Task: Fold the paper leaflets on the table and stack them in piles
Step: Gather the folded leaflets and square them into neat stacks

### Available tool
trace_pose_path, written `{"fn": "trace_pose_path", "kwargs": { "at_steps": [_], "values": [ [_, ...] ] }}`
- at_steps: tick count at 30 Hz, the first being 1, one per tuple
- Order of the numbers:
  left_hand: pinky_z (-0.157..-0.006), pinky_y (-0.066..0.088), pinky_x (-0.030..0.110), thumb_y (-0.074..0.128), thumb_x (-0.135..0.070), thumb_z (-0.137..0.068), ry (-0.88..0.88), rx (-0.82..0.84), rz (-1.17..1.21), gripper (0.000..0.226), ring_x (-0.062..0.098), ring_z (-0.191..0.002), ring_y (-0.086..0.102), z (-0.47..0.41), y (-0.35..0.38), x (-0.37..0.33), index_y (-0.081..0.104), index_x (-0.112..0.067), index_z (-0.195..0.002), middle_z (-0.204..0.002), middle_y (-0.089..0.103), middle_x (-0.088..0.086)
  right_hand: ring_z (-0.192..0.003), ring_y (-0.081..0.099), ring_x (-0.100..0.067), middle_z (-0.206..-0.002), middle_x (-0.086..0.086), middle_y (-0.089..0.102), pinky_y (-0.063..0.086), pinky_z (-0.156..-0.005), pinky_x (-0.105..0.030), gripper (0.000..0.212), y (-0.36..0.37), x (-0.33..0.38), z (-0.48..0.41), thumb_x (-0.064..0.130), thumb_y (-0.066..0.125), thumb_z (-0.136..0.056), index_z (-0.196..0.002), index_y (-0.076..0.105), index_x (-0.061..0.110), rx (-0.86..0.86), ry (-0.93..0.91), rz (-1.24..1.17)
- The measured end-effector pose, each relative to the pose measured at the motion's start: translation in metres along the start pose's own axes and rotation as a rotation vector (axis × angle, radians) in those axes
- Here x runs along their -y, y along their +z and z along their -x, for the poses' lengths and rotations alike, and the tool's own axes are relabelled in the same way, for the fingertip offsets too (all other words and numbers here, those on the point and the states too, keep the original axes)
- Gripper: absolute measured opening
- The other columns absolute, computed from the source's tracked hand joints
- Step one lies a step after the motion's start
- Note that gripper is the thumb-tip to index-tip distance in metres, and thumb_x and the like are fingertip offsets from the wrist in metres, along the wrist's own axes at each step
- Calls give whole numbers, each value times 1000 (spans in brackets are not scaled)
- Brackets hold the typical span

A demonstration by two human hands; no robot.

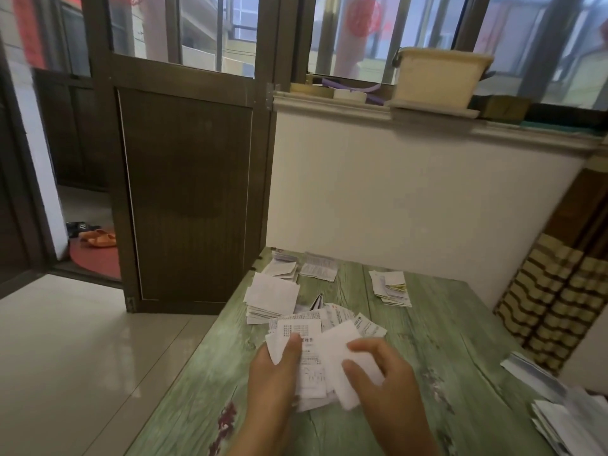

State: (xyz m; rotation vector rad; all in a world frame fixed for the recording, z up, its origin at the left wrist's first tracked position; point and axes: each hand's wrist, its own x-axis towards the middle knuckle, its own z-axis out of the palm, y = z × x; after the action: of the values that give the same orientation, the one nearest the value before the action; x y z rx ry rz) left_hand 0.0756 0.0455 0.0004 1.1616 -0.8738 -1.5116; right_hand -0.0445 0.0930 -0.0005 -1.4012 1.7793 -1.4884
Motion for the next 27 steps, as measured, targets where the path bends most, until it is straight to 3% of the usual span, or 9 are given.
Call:
{"fn": "trace_pose_path", "kwargs": {
  "at_steps": [4, 8, 11, 15, 20, 24, 27],
  "values": [
    [-81, 55, 46, 53, -25, -94, -78, 94, 46, 18, 30, -83, 70, -2, -2, -2, 64, -11, -98, -88, 74, 12, -76, 60, -6, -92, 1, 63, 44, -49, -11, 37, -12, 9, -3, 1, 62, -85, -107, 49, 29, -65, -37, 116],
    [-64, 58, 38, 51, -24, -95, -243, 186, 203, 26, 33, -84, 69, -1, -7, -8, 64, -4, -104, -92, 73, 17, -77, 56, -8, -95, -1, 61, 43, -54, -5, 34, -23, 19, -5, 2, 60, -86, -104, 50, 29, -87, -117, 215],
    [-66, 57, 38, 49, -26, -95, -223, 217, 193, 29, 32, -83, 70, -1, -9, -8, 64, -4, -105, -92, 73, 16, -81, 57, -8, -96, 3, 59, 44, -54, -7, 39, -25, 26, -6, 4, 59, -87, -107, 46, 34, -19, -136, 267],
    [-63, 58, 36, 50, -28, -94, -210, 223, 175, 30, 32, -84, 70, -3, -10, -8, 64, -4, -106, -93, 73, 16, -80, 56, -5, -93, 13, 54, 49, -54, -9, 38, -32, 39, -8, 6, 60, -87, -105, 45, 37, -81, -185, 271],
    [-62, 55, 34, 50, -29, -94, -190, 245, 156, 30, 32, -83, 70, -2, -7, -9, 63, -5, -107, -92, 73, 15, -78, 53, 4, -92, 14, 54, 42, -54, -6, 40, -29, 43, -6, 6, 54, -90, -107, 41, 40, 63, -187, 367],
    [-62, 56, 32, 49, -30, -95, -145, 274, 133, 31, 31, -85, 70, -1, -6, -7, 63, -6, -109, -94, 73, 14, -81, 55, -3, -100, 5, 58, 40, -53, -9, 37, -24, 37, -6, 8, 53, -91, -116, 48, 34, 88, -154, 387],
    [-71, 57, 37, 48, -31, -95, -124, 291, 108, 32, 31, -89, 70, 1, -6, -6, 63, -7, -109, -96, 73, 14, -72, 58, 0, -98, 2, 60, 44, -49, -11, 32, -22, 41, -5, 7, 52, -92, -115, 51, 30, 64, -149, 359]
  ]
}}
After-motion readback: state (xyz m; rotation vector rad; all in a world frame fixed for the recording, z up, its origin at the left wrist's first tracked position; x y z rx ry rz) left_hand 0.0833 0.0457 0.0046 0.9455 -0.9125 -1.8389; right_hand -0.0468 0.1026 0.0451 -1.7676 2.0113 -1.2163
